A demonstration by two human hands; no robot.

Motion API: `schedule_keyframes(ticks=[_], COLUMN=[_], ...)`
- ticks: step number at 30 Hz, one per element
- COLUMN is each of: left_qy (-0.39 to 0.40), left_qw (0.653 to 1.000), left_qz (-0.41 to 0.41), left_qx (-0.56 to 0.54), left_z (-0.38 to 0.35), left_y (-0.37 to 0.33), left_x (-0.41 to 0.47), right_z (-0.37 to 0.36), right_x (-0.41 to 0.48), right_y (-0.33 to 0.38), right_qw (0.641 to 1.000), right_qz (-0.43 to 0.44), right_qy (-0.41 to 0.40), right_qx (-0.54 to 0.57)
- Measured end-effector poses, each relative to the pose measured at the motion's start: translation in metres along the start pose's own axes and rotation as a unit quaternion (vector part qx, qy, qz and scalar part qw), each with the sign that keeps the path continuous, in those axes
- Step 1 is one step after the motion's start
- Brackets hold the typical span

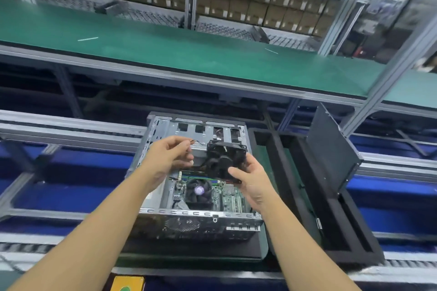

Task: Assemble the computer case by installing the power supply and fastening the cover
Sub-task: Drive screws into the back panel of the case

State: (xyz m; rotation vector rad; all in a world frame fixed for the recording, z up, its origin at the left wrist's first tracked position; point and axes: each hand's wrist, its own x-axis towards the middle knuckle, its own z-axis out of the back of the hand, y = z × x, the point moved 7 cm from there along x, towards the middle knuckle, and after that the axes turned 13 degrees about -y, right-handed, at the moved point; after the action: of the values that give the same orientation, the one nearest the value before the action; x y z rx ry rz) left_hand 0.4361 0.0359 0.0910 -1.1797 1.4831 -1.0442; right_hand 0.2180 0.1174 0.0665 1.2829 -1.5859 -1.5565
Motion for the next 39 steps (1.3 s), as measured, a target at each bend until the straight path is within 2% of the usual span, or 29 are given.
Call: schedule_keyframes(ticks=[3,6,9,11,13,16,21,26,28,30,32,35,37,39], left_qy=[0.004,0.000,0.021,0.043,0.058,0.080,0.134,0.151,0.138,0.106,0.084,0.069,0.061,0.042], left_qw=[0.999,0.991,0.956,0.925,0.897,0.873,0.840,0.823,0.837,0.875,0.908,0.938,0.966,0.974], left_qz=[-0.035,-0.065,-0.101,-0.117,-0.130,-0.153,-0.178,-0.195,-0.209,-0.211,-0.194,-0.175,-0.156,-0.157], left_qx=[0.020,0.121,0.274,0.359,0.419,0.456,0.494,0.511,0.487,0.422,0.361,0.290,0.196,0.157], left_z=[0.013,0.029,0.038,0.038,0.038,0.035,0.033,0.040,0.040,0.041,0.040,0.034,0.031,0.032], left_y=[-0.006,-0.003,0.007,0.016,0.024,0.029,0.029,0.032,0.030,0.023,0.017,0.004,-0.007,-0.015], left_x=[-0.005,-0.009,-0.012,-0.014,-0.016,-0.016,-0.015,-0.016,-0.017,-0.017,-0.016,-0.017,-0.019,-0.019], right_z=[-0.009,-0.023,-0.035,-0.037,-0.040,-0.050,-0.048,-0.061,-0.060,-0.062,-0.064,-0.059,-0.047,-0.038], right_x=[-0.005,-0.008,-0.007,-0.003,-0.002,-0.007,-0.012,-0.019,-0.016,-0.014,-0.012,-0.007,-0.002,0.002], right_y=[-0.002,-0.009,-0.027,-0.039,-0.052,-0.061,-0.060,-0.058,-0.060,-0.062,-0.063,-0.065,-0.063,-0.060], right_qw=[0.983,0.955,0.912,0.868,0.830,0.793,0.807,0.784,0.788,0.809,0.820,0.816,0.845,0.875], right_qz=[0.055,0.091,0.108,0.119,0.112,0.117,0.064,0.070,0.048,0.028,0.036,0.062,0.046,0.037], right_qy=[-0.008,0.025,0.056,0.063,0.109,0.181,0.211,0.268,0.265,0.258,0.256,0.260,0.236,0.217], right_qx=[-0.177,-0.283,-0.391,-0.477,-0.536,-0.569,-0.548,-0.555,-0.553,-0.528,-0.511,-0.512,-0.477,-0.432])
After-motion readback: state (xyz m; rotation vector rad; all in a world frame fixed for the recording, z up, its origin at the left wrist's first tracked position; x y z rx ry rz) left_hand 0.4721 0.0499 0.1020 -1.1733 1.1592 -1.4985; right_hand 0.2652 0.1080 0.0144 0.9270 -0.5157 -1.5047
